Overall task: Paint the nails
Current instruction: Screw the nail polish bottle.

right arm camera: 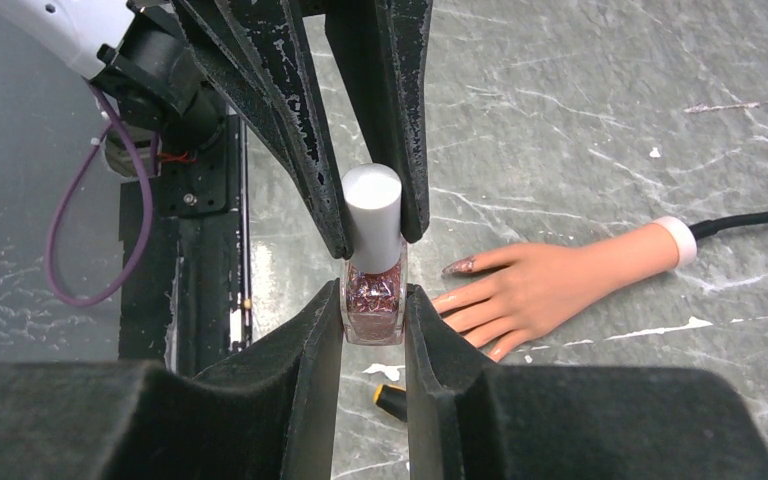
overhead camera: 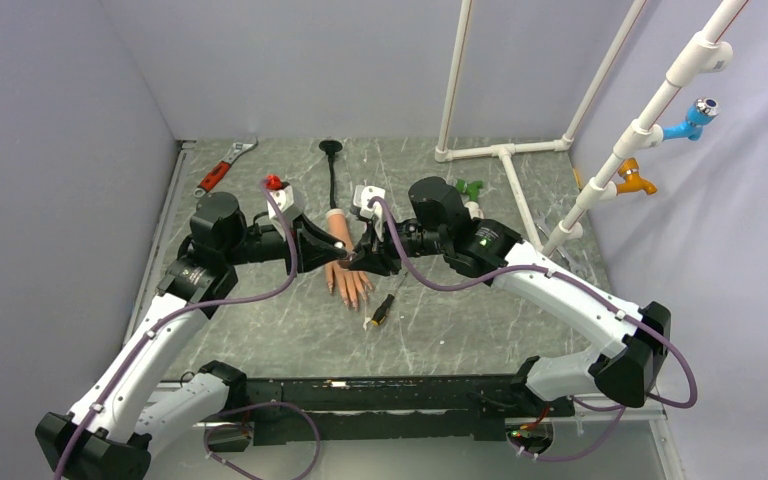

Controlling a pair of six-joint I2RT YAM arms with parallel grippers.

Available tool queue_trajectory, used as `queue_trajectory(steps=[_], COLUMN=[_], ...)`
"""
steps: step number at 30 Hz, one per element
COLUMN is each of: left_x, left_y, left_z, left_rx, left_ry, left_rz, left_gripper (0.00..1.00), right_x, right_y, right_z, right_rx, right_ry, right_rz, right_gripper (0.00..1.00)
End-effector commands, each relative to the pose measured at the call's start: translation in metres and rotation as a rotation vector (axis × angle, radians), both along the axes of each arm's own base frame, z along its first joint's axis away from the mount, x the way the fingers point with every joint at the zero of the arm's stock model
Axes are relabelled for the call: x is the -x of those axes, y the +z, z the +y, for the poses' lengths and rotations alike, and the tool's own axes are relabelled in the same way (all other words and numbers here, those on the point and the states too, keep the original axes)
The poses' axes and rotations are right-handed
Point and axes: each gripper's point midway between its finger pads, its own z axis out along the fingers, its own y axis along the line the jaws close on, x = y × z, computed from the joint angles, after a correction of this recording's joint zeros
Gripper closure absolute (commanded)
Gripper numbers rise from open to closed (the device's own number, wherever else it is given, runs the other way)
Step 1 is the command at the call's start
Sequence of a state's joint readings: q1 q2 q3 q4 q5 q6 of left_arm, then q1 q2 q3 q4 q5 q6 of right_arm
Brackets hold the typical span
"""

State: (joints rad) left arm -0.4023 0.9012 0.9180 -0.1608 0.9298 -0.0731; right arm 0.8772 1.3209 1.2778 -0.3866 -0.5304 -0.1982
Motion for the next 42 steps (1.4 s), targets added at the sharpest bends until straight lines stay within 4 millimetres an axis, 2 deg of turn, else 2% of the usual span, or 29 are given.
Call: queue_trajectory(steps=[1,7,17,23,29,36,42], left_x=[0.005,0.01,0.024,0.034,0.06,0.065,0.067], left_y=[0.01,0.009,0.01,0.01,0.014,0.01,0.009], left_z=[-0.002,-0.004,-0.005,-0.005,-0.005,-0.005,-0.006], left_rx=[0.023,0.024,0.023,0.028,0.066,0.054,0.047], left_ry=[-0.049,-0.084,-0.168,-0.233,-0.383,-0.418,-0.42], left_rz=[-0.043,-0.041,-0.057,-0.062,-0.098,-0.123,-0.125], left_gripper=[0.82,0.92,1.0,1.0,1.0,1.0,1.0], right_x=[-0.001,0.0,0.009,0.021,0.035,0.053,0.058], right_y=[0.029,0.03,0.035,0.035,0.032,0.031,0.031], right_z=[0.006,0.005,0.001,0.001,-0.001,-0.003,-0.005], right_rx=[-0.081,-0.083,-0.102,-0.108,-0.096,-0.085,-0.084], right_ry=[0.018,0.018,0.051,0.118,0.201,0.309,0.345], right_rz=[-0.049,-0.052,-0.063,-0.049,-0.041,-0.015,-0.014], right_gripper=[1.0,1.0,1.0,1.0,1.0,1.0,1.0])
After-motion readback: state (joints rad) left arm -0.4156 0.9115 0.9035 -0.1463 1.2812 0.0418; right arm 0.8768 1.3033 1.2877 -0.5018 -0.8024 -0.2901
